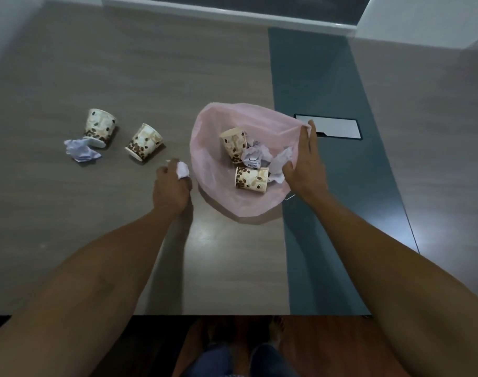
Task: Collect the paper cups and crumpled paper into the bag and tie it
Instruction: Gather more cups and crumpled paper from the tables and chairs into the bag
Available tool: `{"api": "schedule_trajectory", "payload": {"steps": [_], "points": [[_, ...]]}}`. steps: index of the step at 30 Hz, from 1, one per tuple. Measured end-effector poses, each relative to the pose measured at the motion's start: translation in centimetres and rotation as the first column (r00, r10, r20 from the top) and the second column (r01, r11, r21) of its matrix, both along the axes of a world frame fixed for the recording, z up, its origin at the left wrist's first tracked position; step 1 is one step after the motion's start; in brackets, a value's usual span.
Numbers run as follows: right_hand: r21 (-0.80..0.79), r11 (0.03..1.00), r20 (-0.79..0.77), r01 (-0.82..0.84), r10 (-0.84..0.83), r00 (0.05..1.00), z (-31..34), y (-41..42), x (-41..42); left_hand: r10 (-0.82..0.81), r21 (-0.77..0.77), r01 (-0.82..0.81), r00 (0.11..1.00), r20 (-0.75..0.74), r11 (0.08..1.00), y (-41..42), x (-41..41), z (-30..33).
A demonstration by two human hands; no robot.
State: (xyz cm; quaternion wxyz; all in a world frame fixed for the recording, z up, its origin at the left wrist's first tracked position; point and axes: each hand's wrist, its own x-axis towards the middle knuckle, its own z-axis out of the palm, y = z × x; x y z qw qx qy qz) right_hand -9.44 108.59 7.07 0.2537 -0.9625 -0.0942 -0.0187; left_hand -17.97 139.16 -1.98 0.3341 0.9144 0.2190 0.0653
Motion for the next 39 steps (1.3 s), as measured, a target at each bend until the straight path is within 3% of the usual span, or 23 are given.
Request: {"api": "schedule_trajectory", "payload": {"steps": [3, 4, 7, 13, 16, 18, 21, 23, 27, 30, 34, 37, 39], "points": [[0.038, 0.999, -0.02, 0.017, -0.016, 1.0, 0.8, 0.7, -0.4, 0.225, -0.08, -0.212, 0.946, 0.233, 0.974, -1.2, -1.1, 2.9], [0.051, 0.998, -0.029, 0.027, -0.026, 0.999, 1.1, 0.9, -0.6, 0.229, -0.094, -0.211, 0.931, 0.285, 0.973, -2.0, -1.5, 4.0], [0.08, 0.996, -0.059, 0.047, -0.043, 0.997, 1.9, 1.3, -0.7, 0.035, -0.066, -0.011, 0.925, 0.377, 0.998, -3.7, -1.7, 6.1], [0.096, 0.995, -0.093, 0.023, -0.014, 0.996, 3.5, 1.3, -0.5, -0.302, -0.037, 0.324, 0.913, 0.274, 0.945, -8.6, 1.1, 7.5], [0.144, 0.99, -0.088, 0.005, 0.007, 0.996, 3.5, 0.8, -0.2, -0.423, 0.052, 0.423, 0.876, 0.23, 0.905, -11.0, 3.6, 7.5], [0.157, 0.988, -0.089, 0.004, 0.01, 0.996, 3.4, 0.5, -0.2, -0.405, 0.07, 0.399, 0.888, 0.217, 0.914, -12.6, 5.6, 7.8], [0.17, 0.985, -0.099, 0.011, 0.006, 0.995, 3.0, 0.1, -0.1, -0.366, -0.057, 0.381, 0.913, 0.18, 0.923, -14.8, 7.8, 8.7], [0.165, 0.986, -0.084, 0.009, 0.005, 0.996, 2.6, -0.3, 0.2, -0.395, -0.051, 0.406, 0.906, 0.151, 0.912, -15.3, 8.3, 8.5], [0.143, 0.99, -0.073, 0.007, 0.004, 0.997, 2.1, -0.8, 0.6, -0.327, 0.3, 0.246, 0.909, 0.257, 0.921, -12.9, 7.4, 7.4], [0.108, 0.994, -0.047, 0.009, -0.004, 0.999, 1.9, -0.9, 0.8, -0.148, 0.402, 0.037, 0.958, 0.248, 0.915, -10.5, 6.7, 7.2], [0.067, 0.997, -0.024, 0.023, -0.022, 0.999, 1.4, -0.7, 1.5, -0.002, 0.351, -0.066, 0.982, 0.188, 0.934, -6.7, 6.9, 6.5], [0.065, 0.998, -0.045, 0.01, -0.007, 0.999, 1.3, 0.0, 2.1, -0.075, 0.213, 0.046, 0.989, 0.128, 0.976, -4.0, 7.7, 6.5], [0.077, 0.997, -0.032, -0.007, 0.009, 0.999, 1.4, 0.7, 2.5, -0.15, 0.183, 0.115, 0.971, 0.188, 0.976, -3.1, 8.0, 7.3]]}}
